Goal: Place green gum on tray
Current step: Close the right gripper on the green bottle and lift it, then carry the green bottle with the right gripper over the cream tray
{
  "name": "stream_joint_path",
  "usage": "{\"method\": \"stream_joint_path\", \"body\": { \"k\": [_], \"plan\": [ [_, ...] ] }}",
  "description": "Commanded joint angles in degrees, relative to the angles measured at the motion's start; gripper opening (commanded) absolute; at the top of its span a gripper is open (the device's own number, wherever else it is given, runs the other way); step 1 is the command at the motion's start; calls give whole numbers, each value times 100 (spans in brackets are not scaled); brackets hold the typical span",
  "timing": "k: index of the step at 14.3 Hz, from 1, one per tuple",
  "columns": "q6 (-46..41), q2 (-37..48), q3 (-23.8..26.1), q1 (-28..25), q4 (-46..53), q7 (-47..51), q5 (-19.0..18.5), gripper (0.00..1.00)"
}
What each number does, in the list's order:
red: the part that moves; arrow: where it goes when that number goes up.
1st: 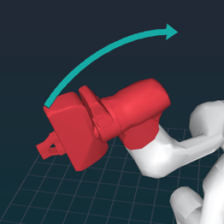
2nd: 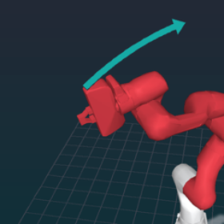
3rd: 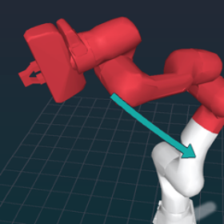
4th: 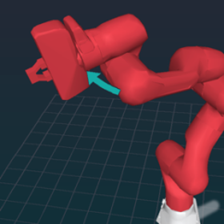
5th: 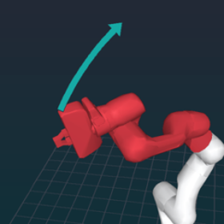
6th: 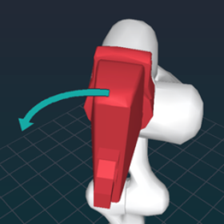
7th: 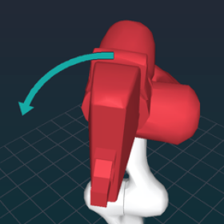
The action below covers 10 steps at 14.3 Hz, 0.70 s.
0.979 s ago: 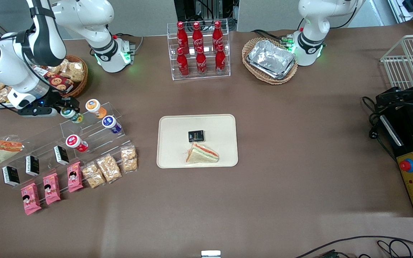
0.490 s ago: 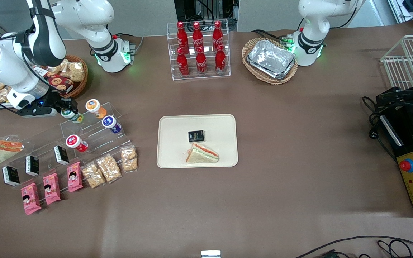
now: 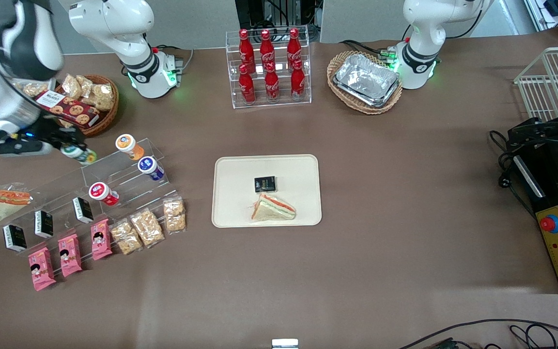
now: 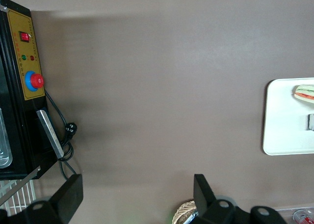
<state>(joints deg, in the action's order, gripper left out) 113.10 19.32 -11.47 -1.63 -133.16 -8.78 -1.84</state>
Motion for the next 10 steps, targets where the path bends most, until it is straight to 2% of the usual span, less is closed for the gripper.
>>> {"method": "stream_joint_path", "body": {
  "k": [1, 5, 7, 10],
  "plan": [
    [-1769, -796, 13, -31, 2079, -63, 25, 37],
    [-3213, -1395, 40, -48, 3804, -10, 324, 37],
    [-3382, -1440, 101, -57, 3939, 112, 526, 37],
    [-3470, -1431, 679, -57, 3790, 1426, 789, 37]
  ]
}}
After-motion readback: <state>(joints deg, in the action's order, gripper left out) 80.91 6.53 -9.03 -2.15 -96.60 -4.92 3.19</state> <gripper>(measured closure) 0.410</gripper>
